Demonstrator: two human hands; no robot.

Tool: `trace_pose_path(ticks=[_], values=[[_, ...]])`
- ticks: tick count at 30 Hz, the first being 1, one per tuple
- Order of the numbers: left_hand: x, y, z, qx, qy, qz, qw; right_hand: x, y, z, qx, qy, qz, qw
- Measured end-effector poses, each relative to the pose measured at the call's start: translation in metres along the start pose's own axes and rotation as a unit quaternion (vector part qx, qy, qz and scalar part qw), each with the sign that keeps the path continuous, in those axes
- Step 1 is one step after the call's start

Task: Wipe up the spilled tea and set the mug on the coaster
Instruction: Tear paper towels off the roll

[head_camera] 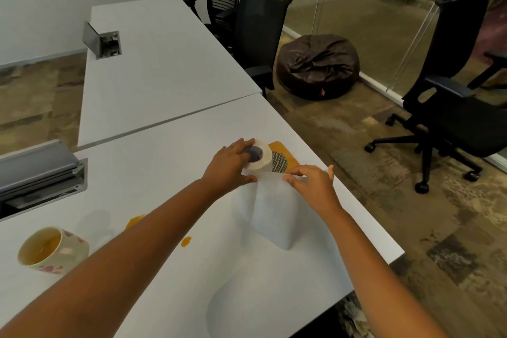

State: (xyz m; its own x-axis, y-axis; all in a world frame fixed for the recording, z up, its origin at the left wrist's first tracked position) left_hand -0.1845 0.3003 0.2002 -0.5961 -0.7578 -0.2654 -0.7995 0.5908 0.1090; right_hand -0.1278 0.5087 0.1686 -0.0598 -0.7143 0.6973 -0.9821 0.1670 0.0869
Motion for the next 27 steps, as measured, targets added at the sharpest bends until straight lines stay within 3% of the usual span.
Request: trace_pose_path(ticks=[10,21,27], values=[[-0.003,0.002,0.0,-0.009,-0.045,-0.034,0.998,-0.016,-0.002,-0.005,-0.019,0.036,0.038,0.998],[-0.007,0.002,0.007,-0.044,-0.052,-0.046,0.997,-0.039,-0.011,0.001,0.127,0.031,0.089,0.987],[-0.007,0.001,0.008,-0.051,-0.064,-0.059,0.995,-0.052,-0.015,0.007,0.144,0.044,0.132,0.98]])
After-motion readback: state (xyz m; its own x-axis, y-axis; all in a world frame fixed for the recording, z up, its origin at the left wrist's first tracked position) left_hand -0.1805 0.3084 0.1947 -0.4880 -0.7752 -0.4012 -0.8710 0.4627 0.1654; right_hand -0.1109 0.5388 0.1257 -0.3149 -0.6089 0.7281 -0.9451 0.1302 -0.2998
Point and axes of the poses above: each hand's wrist, its own y-axis towards the middle knuckle, its own z-axis out of the palm, x = y × z, the point moved 1 cm from there along y, towards the middle knuckle, and after that the axes turned 4 degrees about z, right-handed, at the moved point
